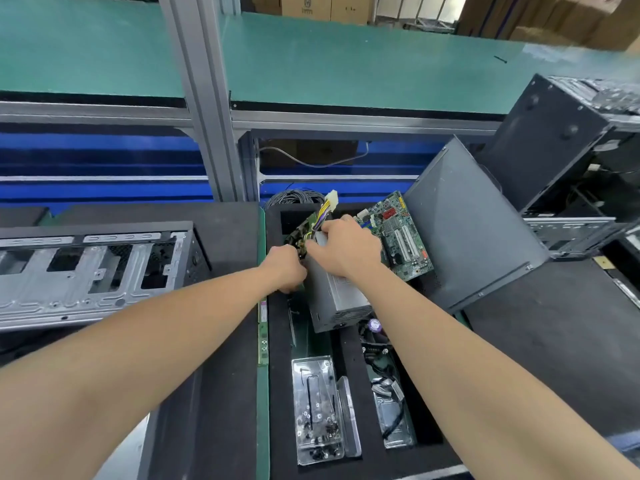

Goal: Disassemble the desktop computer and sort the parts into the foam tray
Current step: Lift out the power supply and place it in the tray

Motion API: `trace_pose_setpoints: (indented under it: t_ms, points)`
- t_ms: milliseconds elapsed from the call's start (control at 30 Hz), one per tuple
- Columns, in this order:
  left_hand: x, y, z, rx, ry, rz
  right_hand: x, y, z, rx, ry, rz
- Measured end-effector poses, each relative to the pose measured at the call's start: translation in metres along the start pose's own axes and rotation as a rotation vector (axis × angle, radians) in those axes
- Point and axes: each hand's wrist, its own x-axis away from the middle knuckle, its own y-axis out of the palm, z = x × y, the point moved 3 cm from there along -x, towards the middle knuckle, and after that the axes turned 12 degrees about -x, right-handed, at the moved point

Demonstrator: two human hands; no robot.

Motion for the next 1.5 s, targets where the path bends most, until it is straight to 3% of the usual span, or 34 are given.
trace_pose_setpoints:
  t_ms: [67, 133, 300, 567, 733, 900, 1133, 1500]
  points:
    - [0.001, -0.007, -0.01, 0.422, -0.118, -0.034, -0.005, 0.0, -0.009, -0.018, -0.011, 0.009]
    - [0.006, -0.008, -0.016, 0.691, -0.185, -0.061, -0.01, 0.0, -0.017, -0.006, -0.021, 0.005]
    - [0.016, -0.006, -0.023, 0.916, -0.212, -0.015, -0.016, 0.005, -0.026, 0.046, -0.035, -0.016]
    - [0.024, -0.025, -0.028, 0.843, -0.406, 0.11, -0.016, 0.016, -0.032, -0.051, -0.031, -0.012]
    - [0.027, -0.016, -0.03, 0.962, -0.353, -0.014, -0.017, 0.027, -0.029, 0.036, -0.004, -0.036]
    - [0.024, -0.009, -0.031, 1.016, -0.29, 0.047, -0.024, 0.036, -0.028, 0.131, 0.015, -0.067]
    - [0.021, -0.005, -0.038, 0.977, -0.302, -0.045, -0.035, 0.057, -0.041, 0.281, 0.039, -0.187]
    - [0.01, 0.015, -0.044, 0.957, -0.382, -0.109, -0.033, 0.093, -0.008, 0.239, 0.119, -0.29]
